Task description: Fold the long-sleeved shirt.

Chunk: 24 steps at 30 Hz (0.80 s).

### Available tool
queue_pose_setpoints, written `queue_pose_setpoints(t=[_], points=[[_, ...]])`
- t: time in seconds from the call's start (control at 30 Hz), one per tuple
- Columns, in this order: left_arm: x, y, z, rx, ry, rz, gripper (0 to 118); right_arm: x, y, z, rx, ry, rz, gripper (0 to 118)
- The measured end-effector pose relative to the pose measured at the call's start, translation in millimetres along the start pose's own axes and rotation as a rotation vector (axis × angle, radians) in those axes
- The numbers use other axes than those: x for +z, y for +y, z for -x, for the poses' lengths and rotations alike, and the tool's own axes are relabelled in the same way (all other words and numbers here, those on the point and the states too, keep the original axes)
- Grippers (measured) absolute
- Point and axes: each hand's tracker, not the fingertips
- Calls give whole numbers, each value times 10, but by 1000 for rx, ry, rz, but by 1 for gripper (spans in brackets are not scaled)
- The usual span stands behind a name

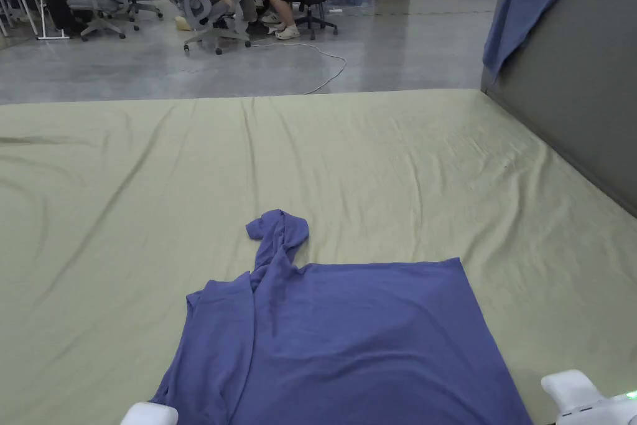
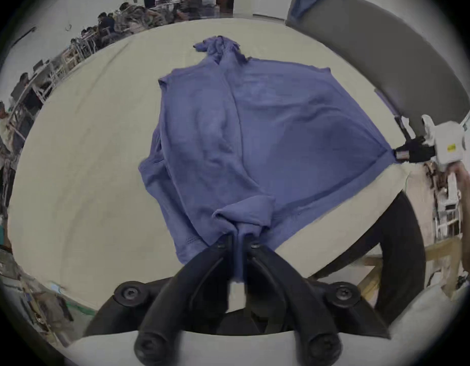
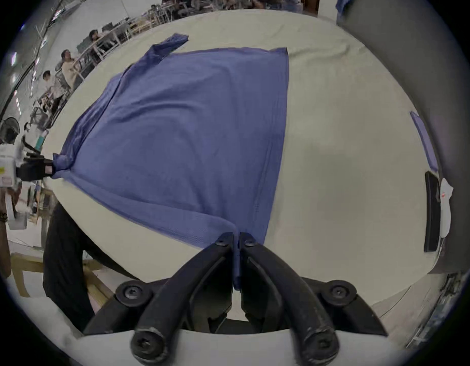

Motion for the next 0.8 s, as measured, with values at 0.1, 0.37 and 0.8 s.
queue_pose_setpoints(t=[0.1, 0.37, 0.8], points=[[188, 131, 149, 9, -23, -86, 117, 257, 95, 43, 34, -29, -92, 77], [896, 593, -185, -28, 67, -328, 0, 629, 539, 146, -25, -58, -304, 0], [-731, 3197, 318, 10, 134, -364, 99, -177, 1072, 259, 10, 43, -237, 0]])
